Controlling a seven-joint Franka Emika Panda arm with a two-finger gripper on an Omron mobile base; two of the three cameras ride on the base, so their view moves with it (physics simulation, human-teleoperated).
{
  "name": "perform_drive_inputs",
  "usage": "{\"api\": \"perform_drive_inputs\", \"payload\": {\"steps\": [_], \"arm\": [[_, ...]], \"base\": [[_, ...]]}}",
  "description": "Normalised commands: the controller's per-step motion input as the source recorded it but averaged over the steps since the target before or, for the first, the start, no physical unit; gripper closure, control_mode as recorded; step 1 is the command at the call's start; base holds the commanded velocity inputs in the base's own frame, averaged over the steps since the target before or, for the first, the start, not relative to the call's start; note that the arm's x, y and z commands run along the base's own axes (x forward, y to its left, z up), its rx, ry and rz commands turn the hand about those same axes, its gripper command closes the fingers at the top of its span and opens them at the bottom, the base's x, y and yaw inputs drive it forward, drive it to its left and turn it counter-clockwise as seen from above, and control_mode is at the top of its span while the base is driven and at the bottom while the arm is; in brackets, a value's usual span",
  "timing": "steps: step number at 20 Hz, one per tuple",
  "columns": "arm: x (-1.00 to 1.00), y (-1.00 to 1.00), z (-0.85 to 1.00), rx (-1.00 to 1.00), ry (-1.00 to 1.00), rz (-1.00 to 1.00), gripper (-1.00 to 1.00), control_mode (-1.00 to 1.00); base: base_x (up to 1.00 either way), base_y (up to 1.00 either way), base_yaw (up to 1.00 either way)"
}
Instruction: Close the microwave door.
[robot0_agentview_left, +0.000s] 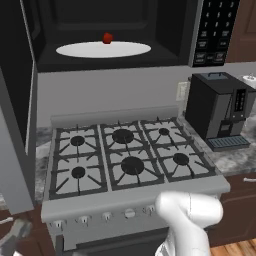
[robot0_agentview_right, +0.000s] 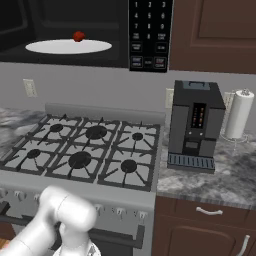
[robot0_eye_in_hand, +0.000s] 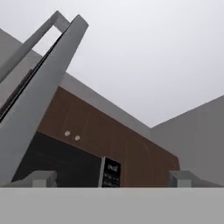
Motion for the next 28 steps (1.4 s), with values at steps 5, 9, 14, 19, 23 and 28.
{"api": "perform_drive_inputs", "payload": {"steps": [5,9,14,19,23,28], "arm": [[-0.11,1.0,0.01,-0.04,-0.12,-0.23,-1.0,-1.0],[0.27,0.89,0.0,-0.04,0.0,-0.27,-1.0,-1.0],[0.51,0.31,0.0,0.0,0.0,-0.21,-1.0,-1.0],[0.64,0.15,0.0,0.01,0.0,-0.21,-1.0,-1.0],[0.6,0.24,0.0,0.03,0.0,-0.21,-1.0,-1.0],[0.44,0.02,0.02,0.17,0.01,-0.09,-1.0,-1.0]], "base": [[0.0,0.0,0.0],[0.0,0.0,0.0],[0.0,0.0,0.0],[0.0,0.0,0.0],[0.0,0.0,0.0],[0.0,0.0,0.0]]}}
